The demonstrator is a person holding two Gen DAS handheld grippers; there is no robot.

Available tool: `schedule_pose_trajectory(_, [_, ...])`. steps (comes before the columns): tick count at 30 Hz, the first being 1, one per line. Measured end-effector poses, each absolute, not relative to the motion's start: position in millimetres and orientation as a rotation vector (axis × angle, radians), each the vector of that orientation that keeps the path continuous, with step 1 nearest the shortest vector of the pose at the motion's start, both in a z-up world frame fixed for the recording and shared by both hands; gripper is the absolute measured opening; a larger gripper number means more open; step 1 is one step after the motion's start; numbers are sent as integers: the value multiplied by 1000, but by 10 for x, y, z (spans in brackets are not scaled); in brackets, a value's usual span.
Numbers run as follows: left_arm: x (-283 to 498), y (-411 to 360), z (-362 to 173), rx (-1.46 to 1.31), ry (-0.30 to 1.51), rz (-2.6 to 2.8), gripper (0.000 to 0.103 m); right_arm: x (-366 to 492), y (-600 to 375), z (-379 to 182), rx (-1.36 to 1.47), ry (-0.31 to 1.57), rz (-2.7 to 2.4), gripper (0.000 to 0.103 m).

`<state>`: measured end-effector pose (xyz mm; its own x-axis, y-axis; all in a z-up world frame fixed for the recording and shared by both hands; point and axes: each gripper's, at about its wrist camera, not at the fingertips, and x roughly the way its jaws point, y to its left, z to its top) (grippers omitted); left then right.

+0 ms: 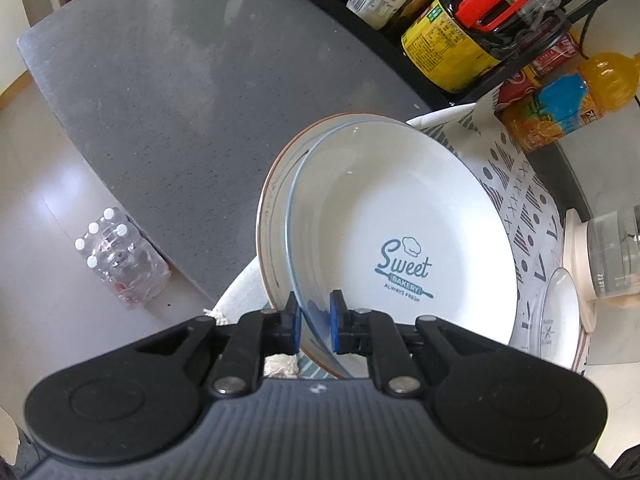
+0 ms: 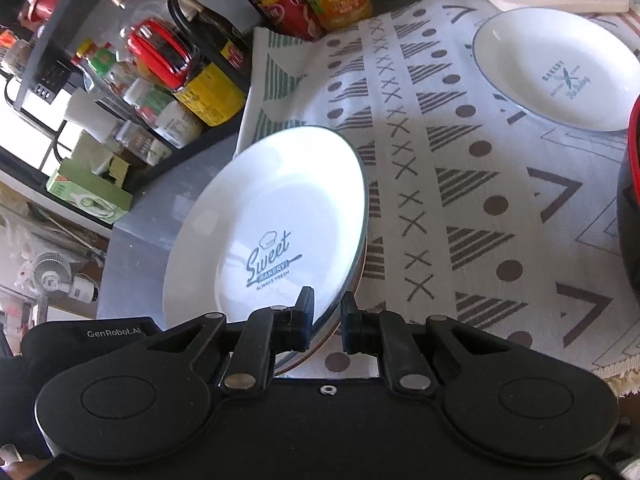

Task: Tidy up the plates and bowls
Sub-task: 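Lower the 'Sweet' plate onto the brown-flower plate with both grippers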

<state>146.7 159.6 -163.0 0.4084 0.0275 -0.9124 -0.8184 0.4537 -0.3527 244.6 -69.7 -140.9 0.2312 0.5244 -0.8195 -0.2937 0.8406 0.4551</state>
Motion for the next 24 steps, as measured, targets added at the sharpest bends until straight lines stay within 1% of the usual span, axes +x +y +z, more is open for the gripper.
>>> schedule_pose_trajectory(11, [1468, 1762, -1536, -984, 1071, 644, 13, 2514, -563, -1400, 180, 1241, 549, 11])
schedule_pose_trajectory(16, [1449, 1846, -1445, -926, 1056, 663, 23, 2561, -535, -1420, 181, 1247, 533, 10])
schedule_pose_trajectory(21, [1472, 1923, -1545, -924, 1082, 686, 23, 2584, -464, -1422, 154, 1261, 515, 11])
schedule_pose_trajectory(24, [1473, 1965, -1590, -933, 1085, 685, 25, 2608, -430, -1429, 144, 1268, 505, 11])
